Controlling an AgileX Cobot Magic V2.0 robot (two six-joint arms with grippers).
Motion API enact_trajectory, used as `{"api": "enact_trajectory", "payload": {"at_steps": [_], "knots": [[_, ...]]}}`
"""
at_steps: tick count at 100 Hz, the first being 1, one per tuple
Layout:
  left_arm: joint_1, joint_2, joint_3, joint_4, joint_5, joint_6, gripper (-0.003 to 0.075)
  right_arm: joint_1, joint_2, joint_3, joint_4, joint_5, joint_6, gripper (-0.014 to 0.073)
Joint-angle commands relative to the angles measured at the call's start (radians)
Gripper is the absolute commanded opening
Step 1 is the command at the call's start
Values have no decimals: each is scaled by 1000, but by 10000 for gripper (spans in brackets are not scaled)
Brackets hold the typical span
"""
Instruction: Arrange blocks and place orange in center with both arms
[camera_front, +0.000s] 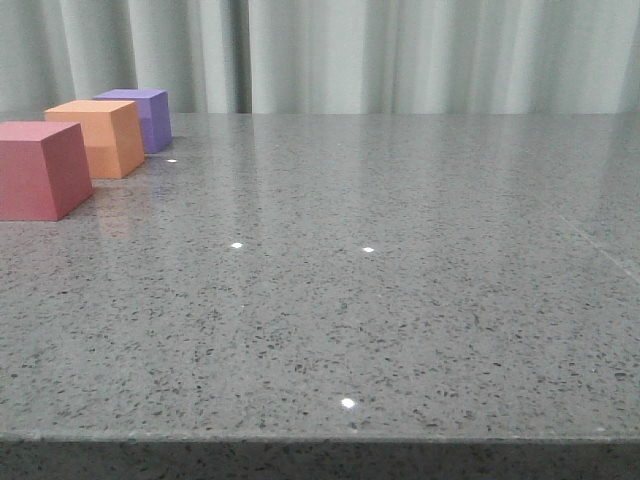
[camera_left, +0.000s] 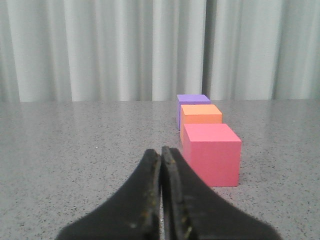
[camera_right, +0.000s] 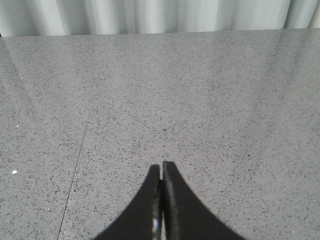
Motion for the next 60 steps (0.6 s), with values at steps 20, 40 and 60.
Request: {"api": "enact_trajectory", "payload": {"at_steps": [20, 40, 60], "knots": [[0, -30, 44, 1, -76, -1, -20, -7, -6, -16, -21, -68, 0, -69], [0, -30, 44, 1, -76, -1, -20, -7, -107, 94, 25, -217, -1, -69], [0, -30, 44, 1, -76, -1, -20, -7, -257, 285, 147, -346, -79, -69]]}}
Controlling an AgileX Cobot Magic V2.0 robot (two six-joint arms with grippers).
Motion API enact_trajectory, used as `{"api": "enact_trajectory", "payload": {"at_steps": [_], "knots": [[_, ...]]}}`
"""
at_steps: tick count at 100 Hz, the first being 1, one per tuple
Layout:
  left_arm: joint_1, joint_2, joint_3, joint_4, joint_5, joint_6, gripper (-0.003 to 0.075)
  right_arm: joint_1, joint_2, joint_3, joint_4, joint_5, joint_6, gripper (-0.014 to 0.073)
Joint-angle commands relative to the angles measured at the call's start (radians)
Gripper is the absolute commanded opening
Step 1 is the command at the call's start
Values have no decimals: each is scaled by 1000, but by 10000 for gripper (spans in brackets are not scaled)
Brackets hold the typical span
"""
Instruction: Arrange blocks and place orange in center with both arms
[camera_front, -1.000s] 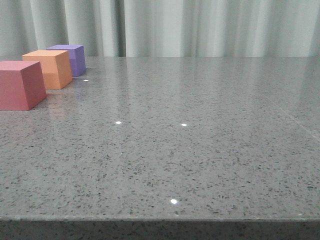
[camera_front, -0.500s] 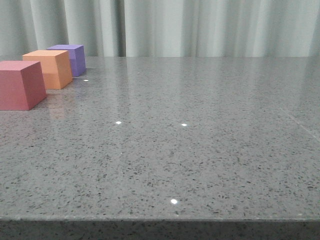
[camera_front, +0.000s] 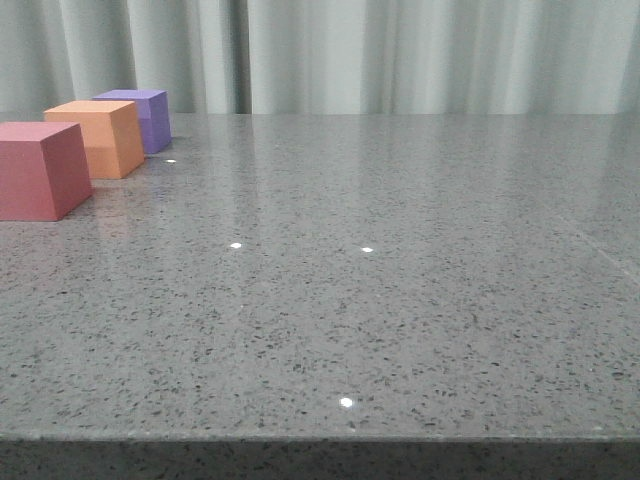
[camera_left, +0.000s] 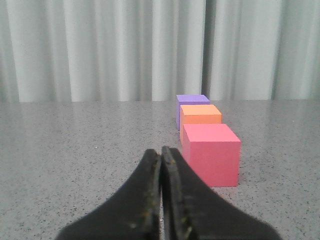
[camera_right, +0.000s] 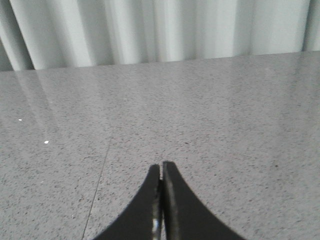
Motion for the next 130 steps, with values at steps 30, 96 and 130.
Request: {"api": "enact_trajectory", "payload": {"at_steps": [30, 96, 130], "knots": [[0, -30, 44, 0, -76, -1, -20, -8, -208, 219, 175, -211, -218, -69], [0, -30, 44, 0, -76, -1, -20, -8, -259, 326, 175, -372, -217, -69], [0, -30, 44, 0, -76, -1, -20, -8, -259, 326, 175, -372, -217, -69]]}}
